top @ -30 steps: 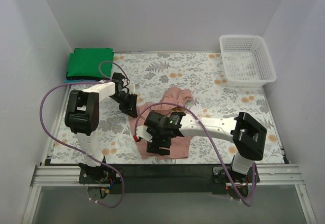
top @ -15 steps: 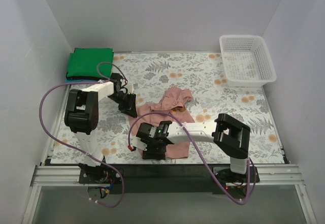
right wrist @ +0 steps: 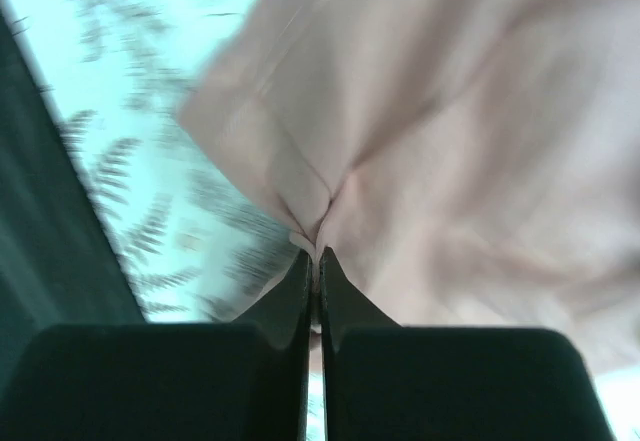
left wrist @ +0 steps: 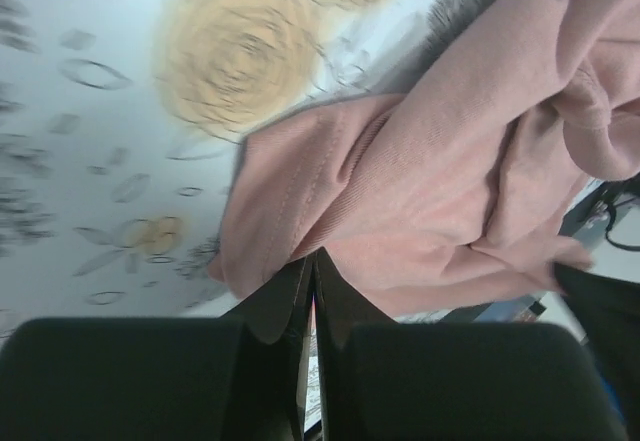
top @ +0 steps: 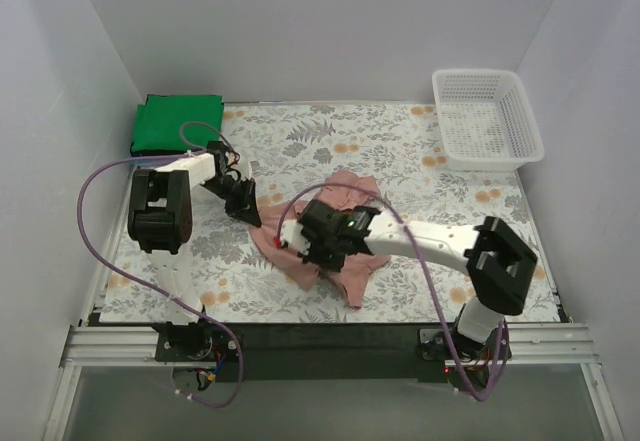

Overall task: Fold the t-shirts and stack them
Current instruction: Flatten the tshirt out

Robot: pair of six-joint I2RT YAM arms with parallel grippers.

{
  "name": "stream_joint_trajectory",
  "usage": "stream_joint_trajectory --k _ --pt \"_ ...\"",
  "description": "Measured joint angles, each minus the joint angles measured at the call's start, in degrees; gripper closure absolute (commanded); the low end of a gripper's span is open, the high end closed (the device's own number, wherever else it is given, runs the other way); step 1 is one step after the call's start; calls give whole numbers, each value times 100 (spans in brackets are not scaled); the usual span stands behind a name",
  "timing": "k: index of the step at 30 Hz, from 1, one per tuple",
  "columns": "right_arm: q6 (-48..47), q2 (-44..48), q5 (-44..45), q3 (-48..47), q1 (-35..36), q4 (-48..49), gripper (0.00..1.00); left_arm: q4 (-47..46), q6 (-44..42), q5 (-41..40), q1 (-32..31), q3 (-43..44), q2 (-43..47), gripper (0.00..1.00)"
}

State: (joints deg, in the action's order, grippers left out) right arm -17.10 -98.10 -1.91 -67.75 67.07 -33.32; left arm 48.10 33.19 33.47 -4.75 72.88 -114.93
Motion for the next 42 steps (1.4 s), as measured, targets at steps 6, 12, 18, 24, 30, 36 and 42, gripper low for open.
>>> stream_joint_trajectory --k 6,12,18,24,30,36,42 --pt "-90 1353 -527 -116 -1633 55 89 407 -136 -177 490 863 -483 100" --pt "-155 1993 -1049 177 -1779 -111 99 483 -249 -575 629 1421 -704 100" --pt "-153 1899 -1202 507 -1895 -415 99 404 -376 -723 640 1399 -638 100" --pt "-256 2396 -1108 507 -3639 -577 99 348 -647 -885 979 1370 -566 100" --pt "-492 3283 -855 769 -5333 -682 99 269 -894 -992 1379 1403 -503 89" --pt "-525 3368 -699 1416 -5451 -898 99 470 -1486 -730 1434 1246 81 49" --pt "-363 2975 -546 1541 -5464 -1025 99 699 -2358 -586 1246 -151 2393 48"
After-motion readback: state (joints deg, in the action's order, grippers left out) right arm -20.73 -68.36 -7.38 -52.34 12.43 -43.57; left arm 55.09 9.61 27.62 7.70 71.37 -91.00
